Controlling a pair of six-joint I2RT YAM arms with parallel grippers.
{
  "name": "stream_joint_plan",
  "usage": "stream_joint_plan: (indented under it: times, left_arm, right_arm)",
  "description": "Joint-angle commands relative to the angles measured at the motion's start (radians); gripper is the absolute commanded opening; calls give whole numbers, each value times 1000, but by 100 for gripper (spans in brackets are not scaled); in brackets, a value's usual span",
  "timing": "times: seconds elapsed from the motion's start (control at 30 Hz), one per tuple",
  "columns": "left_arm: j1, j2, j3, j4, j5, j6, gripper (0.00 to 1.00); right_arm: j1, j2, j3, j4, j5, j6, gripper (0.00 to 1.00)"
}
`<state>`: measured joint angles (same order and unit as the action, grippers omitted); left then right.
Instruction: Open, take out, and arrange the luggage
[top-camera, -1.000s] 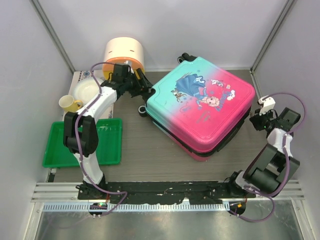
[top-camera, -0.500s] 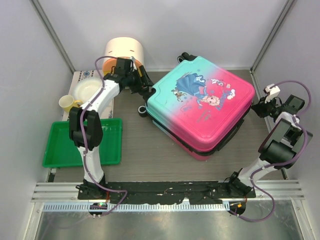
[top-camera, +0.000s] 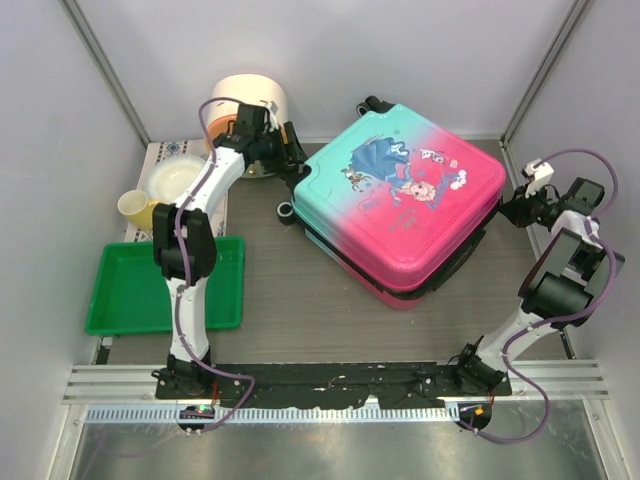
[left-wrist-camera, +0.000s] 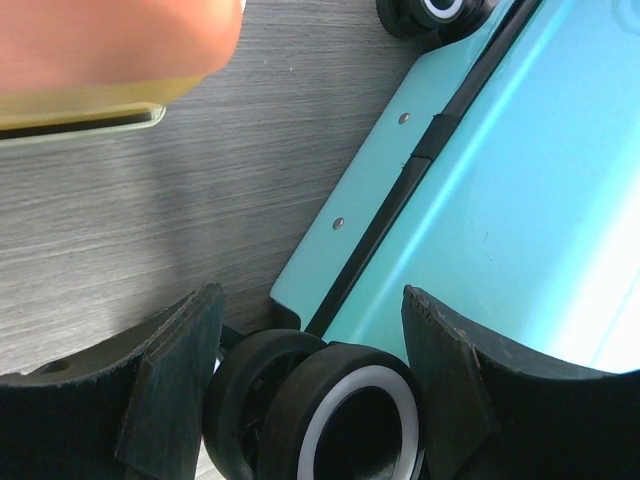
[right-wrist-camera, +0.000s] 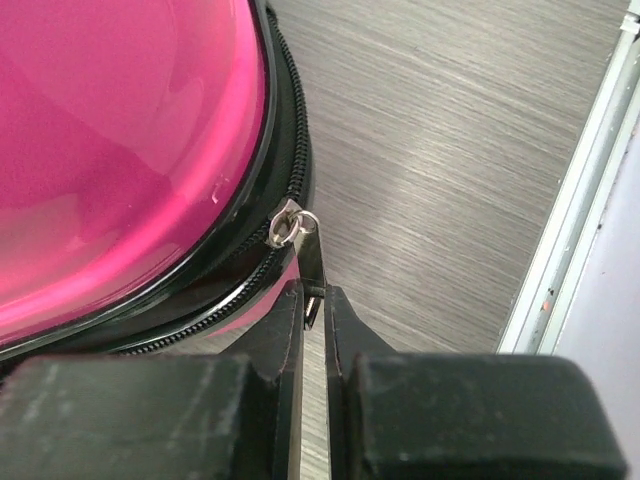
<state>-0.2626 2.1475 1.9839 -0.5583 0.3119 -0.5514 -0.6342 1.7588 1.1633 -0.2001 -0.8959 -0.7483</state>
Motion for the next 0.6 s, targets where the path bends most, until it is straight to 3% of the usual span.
stream_joint_plan:
  times: [0.0, 0.1, 0.13, 0.2, 0.23, 0.3, 0.33, 0.4, 0.5, 0.57]
  left_arm:
    - [63, -13, -9, 90, -68, 117, 3]
    - [63, -64, -27, 126, 39, 189, 18]
    - [63, -77, -16, 112, 76, 220, 38]
    - [63, -138, -11, 61, 159, 267, 56]
    - [62, -167, -22, 54, 177, 300, 73]
    - [63, -275, -83, 49, 229, 346, 83]
    - [62, -308, -103, 51, 233, 404, 92]
    - [63, -386, -147, 54, 225, 448, 100]
    - [62, -517, -213, 17, 246, 545, 100]
    - [56, -609, -269, -46, 355, 661, 100]
  right_arm:
    - [11, -70, 58, -51, -47, -131, 1]
    - [19, -111, 21, -157, -80, -215, 1]
    - [21, -128, 7, -197, -87, -232, 1]
    - [25, -171, -39, -241, -104, -295, 1]
    - [27, -185, -53, -292, -110, -321, 1]
    - [30, -226, -92, -341, -121, -385, 1]
    - [33, -237, -105, -382, -132, -396, 1]
    - [33, -272, -134, -451, -146, -478, 1]
    - [39, -311, -178, -596, -161, -566, 1]
    - [41, -352, -203, -674, -166, -617, 1]
